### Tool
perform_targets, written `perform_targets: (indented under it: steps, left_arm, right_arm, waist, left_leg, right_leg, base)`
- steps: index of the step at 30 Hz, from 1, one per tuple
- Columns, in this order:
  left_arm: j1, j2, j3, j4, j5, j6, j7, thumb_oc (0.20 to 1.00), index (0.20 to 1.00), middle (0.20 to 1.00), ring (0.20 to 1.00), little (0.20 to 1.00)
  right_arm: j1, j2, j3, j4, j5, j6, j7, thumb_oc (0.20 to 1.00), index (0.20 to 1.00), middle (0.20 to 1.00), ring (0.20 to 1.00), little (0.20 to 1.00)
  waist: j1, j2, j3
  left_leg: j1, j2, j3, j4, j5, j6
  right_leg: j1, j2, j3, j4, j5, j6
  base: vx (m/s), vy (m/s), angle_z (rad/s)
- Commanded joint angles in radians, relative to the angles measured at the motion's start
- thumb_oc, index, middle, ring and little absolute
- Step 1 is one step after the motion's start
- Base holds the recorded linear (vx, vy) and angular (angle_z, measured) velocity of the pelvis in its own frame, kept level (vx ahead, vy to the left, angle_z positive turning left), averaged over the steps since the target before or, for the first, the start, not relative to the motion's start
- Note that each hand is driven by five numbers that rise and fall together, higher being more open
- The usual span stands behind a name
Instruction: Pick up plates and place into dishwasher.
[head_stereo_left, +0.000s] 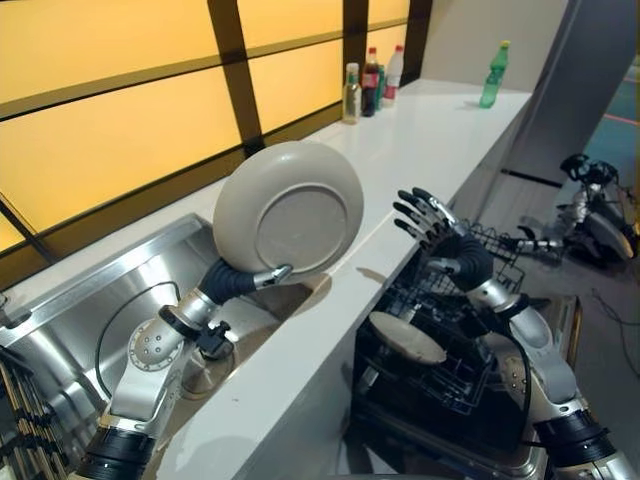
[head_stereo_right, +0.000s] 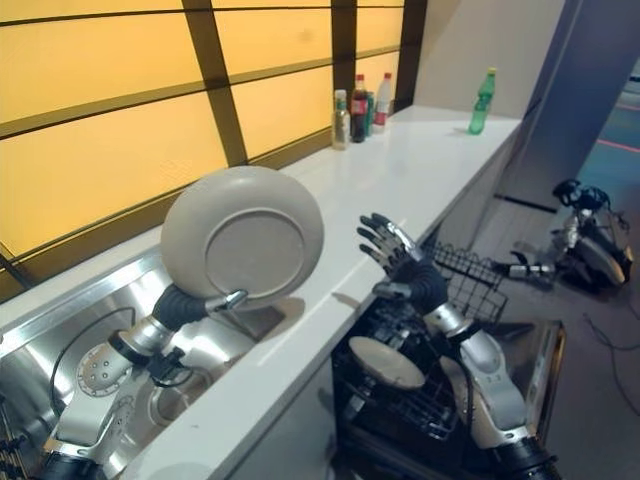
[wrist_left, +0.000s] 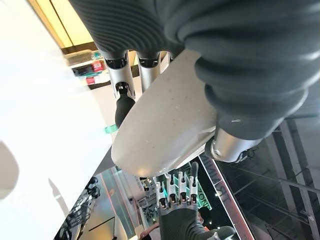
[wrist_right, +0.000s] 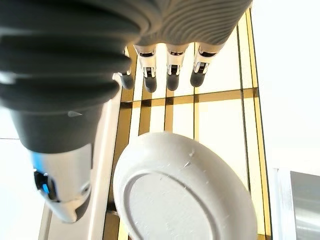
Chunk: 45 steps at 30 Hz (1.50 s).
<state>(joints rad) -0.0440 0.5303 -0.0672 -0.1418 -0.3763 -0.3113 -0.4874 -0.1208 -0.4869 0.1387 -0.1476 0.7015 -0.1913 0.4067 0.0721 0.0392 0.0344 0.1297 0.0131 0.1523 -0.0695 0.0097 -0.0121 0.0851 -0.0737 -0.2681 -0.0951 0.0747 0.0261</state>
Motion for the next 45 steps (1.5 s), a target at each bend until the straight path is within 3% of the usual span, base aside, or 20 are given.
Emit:
perform_targets:
  steps: [1, 10, 22, 24, 27, 30, 39, 45]
  left_arm:
    - [-0.128, 0.041, -0.055, 0.061, -0.035, -0.013, -0.023, 0.200, 0.200, 0.200, 0.200, 0.200]
    - [-0.179, 0.082, -0.146, 0.079, -0.002, 0.016, -0.184, 0.200, 0.200, 0.200, 0.200, 0.200]
    - [-0.191, 0.101, -0.158, 0.059, -0.027, 0.052, -0.233, 0.200, 0.200, 0.200, 0.200, 0.200]
    - [-0.190, 0.103, -0.152, 0.057, -0.037, 0.061, -0.233, 0.200, 0.200, 0.200, 0.200, 0.200]
    - [-0.193, 0.108, -0.148, 0.062, -0.050, 0.065, -0.238, 0.200, 0.200, 0.200, 0.200, 0.200]
    - [-0.205, 0.114, -0.161, 0.066, -0.065, 0.072, -0.242, 0.200, 0.200, 0.200, 0.200, 0.200]
    - [-0.201, 0.109, -0.174, 0.067, -0.079, 0.086, -0.233, 0.200, 0.200, 0.200, 0.200, 0.200]
    - [-0.205, 0.083, -0.203, 0.087, -0.077, 0.091, -0.223, 0.200, 0.200, 0.200, 0.200, 0.200]
  right_arm:
    - [-0.046, 0.018, 0.019, -0.053, 0.049, -0.027, 0.014, 1.000, 1.000, 1.000, 1.000, 1.000]
    - [-0.067, 0.010, 0.045, -0.061, 0.051, -0.006, -0.005, 1.000, 1.000, 1.000, 1.000, 1.000]
    - [-0.041, 0.023, 0.020, -0.077, 0.069, 0.013, -0.049, 1.000, 1.000, 1.000, 1.000, 1.000]
    - [-0.036, 0.025, 0.026, -0.079, 0.075, 0.052, -0.008, 1.000, 1.000, 1.000, 1.000, 1.000]
    - [-0.029, 0.006, 0.056, -0.093, 0.090, 0.112, 0.133, 1.000, 1.000, 1.000, 1.000, 1.000]
    - [-0.048, -0.016, 0.085, -0.098, 0.155, 0.161, 0.194, 1.000, 1.000, 1.000, 1.000, 1.000]
    - [-0.049, -0.026, 0.152, -0.128, 0.178, 0.240, 0.282, 1.000, 1.000, 1.000, 1.000, 1.000]
    - [-0.064, 0.018, 0.212, -0.128, 0.200, 0.197, 0.246, 1.000, 1.000, 1.000, 1.000, 1.000]
  waist:
    - [0.023, -0.023, -0.045]
    - [0.002, -0.013, -0.045]
    - [-0.013, -0.003, -0.053]
    - [-0.013, -0.003, -0.054]
    - [-0.012, -0.008, -0.056]
    - [-0.005, -0.017, -0.056]
    - [0.003, -0.031, -0.055]
    - [0.007, -0.032, -0.052]
  left_leg:
    - [-0.041, 0.049, -0.049, -0.009, -0.041, -0.048]
    - [-0.026, 0.045, -0.034, -0.013, -0.046, -0.045]
    - [-0.026, 0.035, -0.028, -0.018, -0.049, -0.034]
    - [-0.026, 0.032, -0.030, -0.018, -0.050, -0.031]
    - [-0.029, 0.029, -0.033, -0.018, -0.049, -0.028]
    - [-0.029, 0.026, -0.040, -0.018, -0.049, -0.028]
    - [-0.030, 0.022, -0.045, -0.018, -0.053, -0.021]
    - [-0.029, 0.026, -0.046, -0.018, -0.051, -0.023]
  right_leg:
    - [0.044, -0.027, -0.046, 0.042, -0.140, 0.051]
    - [0.049, -0.029, -0.027, 0.036, -0.133, 0.056]
    - [0.039, -0.037, -0.011, 0.033, -0.125, 0.066]
    - [0.038, -0.040, -0.011, 0.036, -0.125, 0.067]
    - [0.036, -0.043, -0.013, 0.038, -0.124, 0.070]
    - [0.038, -0.045, -0.016, 0.040, -0.123, 0.072]
    - [0.035, -0.046, -0.010, 0.035, -0.115, 0.078]
    - [0.040, -0.045, -0.006, 0.028, -0.111, 0.077]
  base:
    - [0.00, 0.000, 0.00]
    - [0.00, 0.000, 0.00]
    - [0.00, 0.017, 0.00]
    - [0.02, 0.053, 0.01]
    - [0.01, 0.039, 0.01]
    - [0.00, 0.000, 0.00]
    - [0.00, 0.000, 0.00]
    - [0.00, 0.000, 0.00]
